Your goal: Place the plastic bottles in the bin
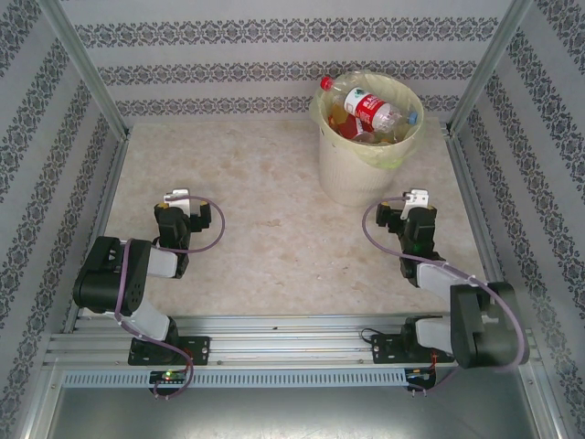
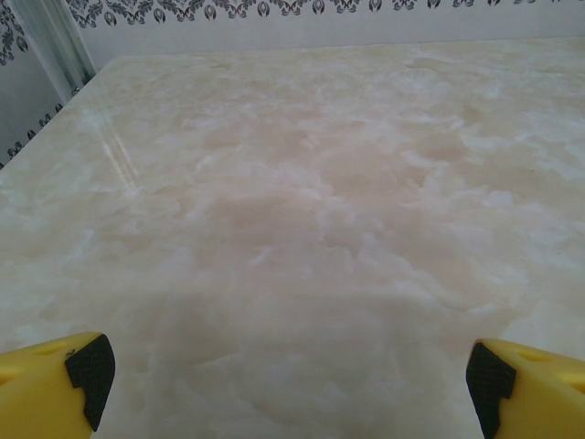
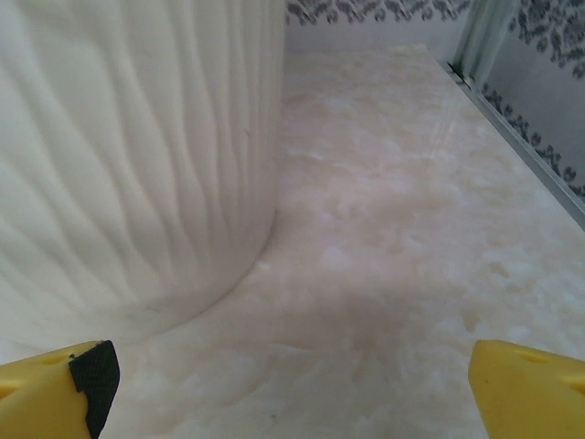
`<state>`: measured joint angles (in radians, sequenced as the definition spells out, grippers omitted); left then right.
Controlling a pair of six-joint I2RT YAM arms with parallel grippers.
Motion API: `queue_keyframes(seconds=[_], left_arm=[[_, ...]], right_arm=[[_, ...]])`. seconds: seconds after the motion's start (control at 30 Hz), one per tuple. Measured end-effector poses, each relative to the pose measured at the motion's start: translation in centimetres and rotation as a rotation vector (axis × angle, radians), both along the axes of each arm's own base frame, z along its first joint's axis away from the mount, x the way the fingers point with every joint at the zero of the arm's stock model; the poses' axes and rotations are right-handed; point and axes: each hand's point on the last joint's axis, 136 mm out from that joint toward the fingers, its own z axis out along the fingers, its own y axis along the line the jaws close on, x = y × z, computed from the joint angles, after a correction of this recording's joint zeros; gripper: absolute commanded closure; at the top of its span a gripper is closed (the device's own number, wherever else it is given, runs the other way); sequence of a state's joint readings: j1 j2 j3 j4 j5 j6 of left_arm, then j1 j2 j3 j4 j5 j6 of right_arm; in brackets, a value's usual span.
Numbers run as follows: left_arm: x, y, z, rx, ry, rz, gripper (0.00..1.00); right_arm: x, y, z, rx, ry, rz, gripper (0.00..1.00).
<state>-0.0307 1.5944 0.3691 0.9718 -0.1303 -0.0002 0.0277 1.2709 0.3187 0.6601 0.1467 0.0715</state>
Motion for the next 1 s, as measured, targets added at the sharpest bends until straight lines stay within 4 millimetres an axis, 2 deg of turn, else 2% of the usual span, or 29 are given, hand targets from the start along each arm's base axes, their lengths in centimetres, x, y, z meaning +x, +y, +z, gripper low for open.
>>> queue_keyframes(seconds=[0.07, 0.23, 0.6, 0.9, 1.0], left_arm=[[0.0, 0.0, 0.0, 0.000, 0.000, 0.000, 0.00], [0.0, 0.0, 0.0, 0.000, 0.000, 0.000, 0.00], [0.0, 0.0, 0.0, 0.000, 0.000, 0.000, 0.00], [0.0, 0.0, 0.0, 0.000, 0.000, 0.000, 0.00], [0.0, 0.0, 0.0, 0.000, 0.000, 0.000, 0.00]], right_arm=[[0.1, -0.3, -0.3, -0.004, 0.002, -0.012, 0.02], [1.0, -0.6, 0.4, -0.002, -0.056, -0.025, 0.02], [1.9, -0.3, -2.3, 0.004, -0.027, -0.008, 0.02], [2.0, -0.3, -2.2, 0.004, -0.031, -0.004, 0.02], [2.2, 0.8, -2.0, 0.003, -0.039, 0.065, 0.02]])
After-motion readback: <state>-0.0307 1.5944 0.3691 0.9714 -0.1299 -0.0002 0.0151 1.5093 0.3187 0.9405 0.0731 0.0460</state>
